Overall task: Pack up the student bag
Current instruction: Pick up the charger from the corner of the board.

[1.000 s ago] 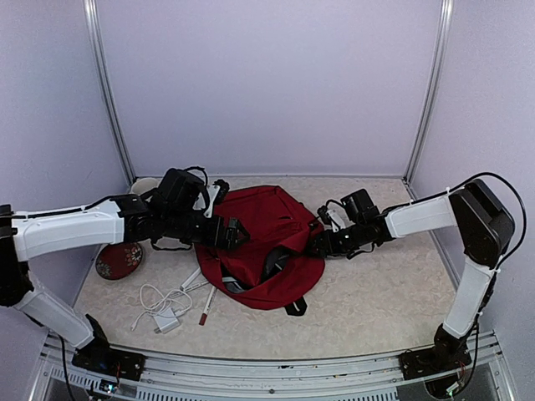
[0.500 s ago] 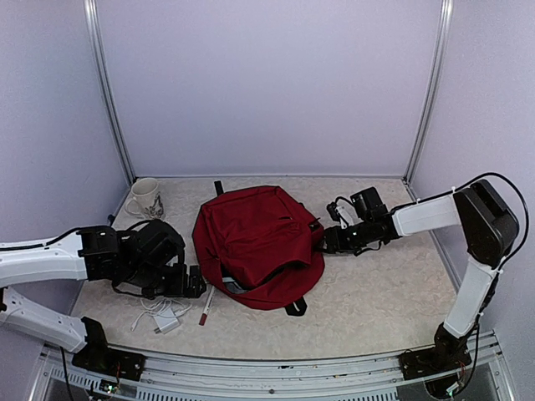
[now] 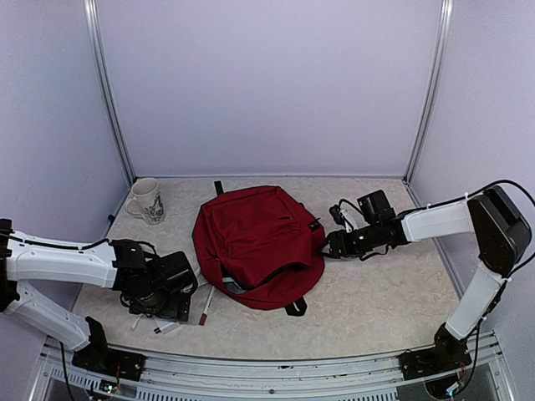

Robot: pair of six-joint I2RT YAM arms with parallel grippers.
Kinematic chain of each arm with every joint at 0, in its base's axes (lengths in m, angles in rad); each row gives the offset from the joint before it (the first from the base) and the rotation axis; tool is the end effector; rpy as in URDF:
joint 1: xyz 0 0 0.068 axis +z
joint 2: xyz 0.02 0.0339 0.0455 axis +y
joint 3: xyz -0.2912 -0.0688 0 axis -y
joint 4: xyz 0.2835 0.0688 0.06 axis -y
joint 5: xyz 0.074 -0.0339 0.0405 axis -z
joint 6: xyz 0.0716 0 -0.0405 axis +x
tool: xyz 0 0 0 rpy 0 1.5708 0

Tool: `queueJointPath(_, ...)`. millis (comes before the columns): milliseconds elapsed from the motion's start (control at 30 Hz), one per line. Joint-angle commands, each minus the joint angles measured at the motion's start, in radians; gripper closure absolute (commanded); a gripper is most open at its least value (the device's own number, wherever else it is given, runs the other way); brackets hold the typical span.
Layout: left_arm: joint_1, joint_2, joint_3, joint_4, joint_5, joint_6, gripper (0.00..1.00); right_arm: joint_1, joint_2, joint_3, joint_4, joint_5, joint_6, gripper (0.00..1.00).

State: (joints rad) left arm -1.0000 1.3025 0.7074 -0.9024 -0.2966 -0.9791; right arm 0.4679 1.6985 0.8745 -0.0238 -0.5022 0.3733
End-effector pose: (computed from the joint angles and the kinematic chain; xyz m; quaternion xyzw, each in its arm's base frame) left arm 0.1374 -0.1752 0.1429 0.0049 0.9884 0.0508 0.1433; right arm 0.3273 0.2040 0.1325 -0.1306 0.9009 0.3520 0.2178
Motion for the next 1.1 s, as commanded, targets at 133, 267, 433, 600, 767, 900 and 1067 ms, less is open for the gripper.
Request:
queueJointPath(133, -0.019, 0.092, -0.02, 0.148, 0.076, 0.155, 0.01, -0.003, -0.004, -0.043, 0.019, -0.037, -0.011, 0.38)
queueJointPath(267, -0.058, 0.138, -0.048, 0.199, 0.153, 0.154, 0.01, -0.003, 0.007, -0.037, 0.019, -0.059, -0.014, 0.39)
queueJointPath(433, -0.109, 0.123, -0.053, 0.16, 0.183, 0.115, 0.1, -0.003, 0.017, -0.016, -0.001, -0.071, -0.026, 0.39)
queueJointPath(600, -0.132, 0.101, -0.03, 0.12, 0.185, 0.096, 0.24, -0.003, 0.015, -0.016, 0.005, -0.084, -0.02, 0.39)
queueJointPath(767, -0.136, 0.083, 0.0, 0.099, 0.163, 0.094, 0.49, -0.003, -0.001, -0.037, 0.024, -0.098, -0.005, 0.39)
queueJointPath(900, -0.138, 0.04, 0.02, 0.059, 0.124, 0.062, 0.66, -0.003, -0.022, -0.044, 0.013, -0.1, -0.005, 0.4)
queueJointPath(1067, -0.139, -0.068, 0.064, 0.018, 0.056, 0.037, 0.75, -0.003, -0.072, -0.032, -0.031, -0.083, -0.018, 0.39)
